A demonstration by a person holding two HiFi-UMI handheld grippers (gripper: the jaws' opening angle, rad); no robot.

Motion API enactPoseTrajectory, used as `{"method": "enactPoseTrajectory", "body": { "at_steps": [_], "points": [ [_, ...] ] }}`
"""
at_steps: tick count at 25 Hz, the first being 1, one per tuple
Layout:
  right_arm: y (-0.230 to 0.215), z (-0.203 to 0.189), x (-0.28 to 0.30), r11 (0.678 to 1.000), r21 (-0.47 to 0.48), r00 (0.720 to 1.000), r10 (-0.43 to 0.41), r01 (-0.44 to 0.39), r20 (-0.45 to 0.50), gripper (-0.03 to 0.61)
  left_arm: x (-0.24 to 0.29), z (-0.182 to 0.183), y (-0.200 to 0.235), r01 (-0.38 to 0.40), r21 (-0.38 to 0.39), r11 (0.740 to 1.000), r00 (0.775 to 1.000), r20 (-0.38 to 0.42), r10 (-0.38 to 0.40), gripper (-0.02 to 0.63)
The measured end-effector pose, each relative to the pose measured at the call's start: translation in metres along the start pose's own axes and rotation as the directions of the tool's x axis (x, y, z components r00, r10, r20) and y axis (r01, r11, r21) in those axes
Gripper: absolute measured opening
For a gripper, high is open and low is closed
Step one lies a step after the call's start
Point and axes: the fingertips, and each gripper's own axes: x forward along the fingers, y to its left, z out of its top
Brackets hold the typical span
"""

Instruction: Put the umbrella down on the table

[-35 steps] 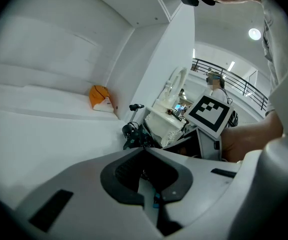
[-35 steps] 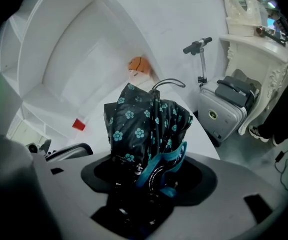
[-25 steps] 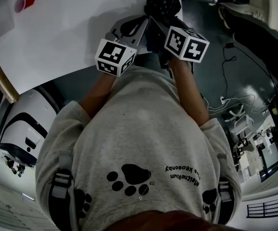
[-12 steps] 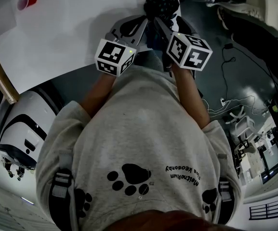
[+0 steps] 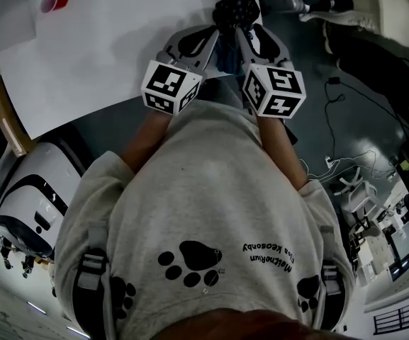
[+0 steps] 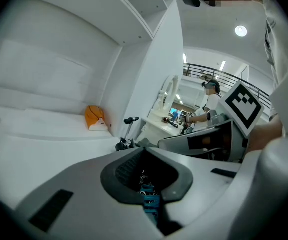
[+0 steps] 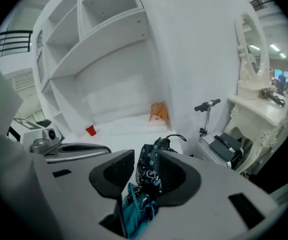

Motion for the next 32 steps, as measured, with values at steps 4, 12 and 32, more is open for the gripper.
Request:
{"method": "enactPoseTrajectory", "body": {
  "at_steps": [4, 12, 32],
  "points": [
    [0.007, 0.007, -0.018, 0.999, -0.036, 0.999, -0.018, 0.019, 0.033, 0.071, -0.012, 0.016, -0.009, 0.004, 0.028, 1.000, 0.999, 0.034, -0.005, 0.015],
    [0.029, 0.031, -0.064, 0.997, -0.072, 0.985, 0.014, -0.001, 0.172, 0.035, -0.039, 0.052, -0.040, 0.026, 0.069, 0.997, 0.995, 0.099, -0.033, 0.015],
    [0.073, 0.078, -0.182, 0.970, -0.219, 0.846, 0.030, 0.103, 0.532, 0.032, -0.107, 0.116, -0.118, 0.036, 0.189, 0.981, 0.943, 0.318, -0.096, 0.015]
  ]
}}
